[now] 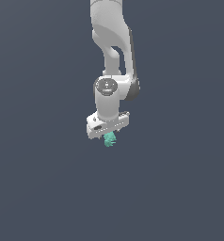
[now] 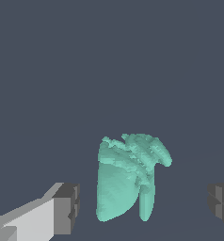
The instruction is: Pick up the object and move it to a goal position.
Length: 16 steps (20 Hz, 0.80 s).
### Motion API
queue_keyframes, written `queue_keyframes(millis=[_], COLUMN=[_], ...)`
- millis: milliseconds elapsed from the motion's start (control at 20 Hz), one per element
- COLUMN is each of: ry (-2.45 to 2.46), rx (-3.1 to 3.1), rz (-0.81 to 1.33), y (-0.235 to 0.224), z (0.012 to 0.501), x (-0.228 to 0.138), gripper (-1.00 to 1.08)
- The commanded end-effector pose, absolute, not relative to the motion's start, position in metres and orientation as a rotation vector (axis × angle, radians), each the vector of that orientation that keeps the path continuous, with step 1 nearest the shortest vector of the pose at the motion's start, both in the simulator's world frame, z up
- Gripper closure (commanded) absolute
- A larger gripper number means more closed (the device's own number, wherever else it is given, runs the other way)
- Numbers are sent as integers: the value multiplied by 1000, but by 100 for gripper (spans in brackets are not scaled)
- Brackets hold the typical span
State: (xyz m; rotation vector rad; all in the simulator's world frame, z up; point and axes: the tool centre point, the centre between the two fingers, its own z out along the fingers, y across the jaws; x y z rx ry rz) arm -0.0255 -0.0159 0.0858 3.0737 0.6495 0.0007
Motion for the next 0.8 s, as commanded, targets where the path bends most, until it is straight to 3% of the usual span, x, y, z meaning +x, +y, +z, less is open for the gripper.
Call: queue_keyframes(millis=[0, 600, 650, 750], ry=[651, 656, 656, 656], rx=[3074, 3072, 3072, 3072], rz=[-1, 0, 0, 0], y=[-16, -16, -16, -16], z=[78, 40, 40, 40], x=[-26, -26, -26, -26], gripper=[-92, -92, 108, 108])
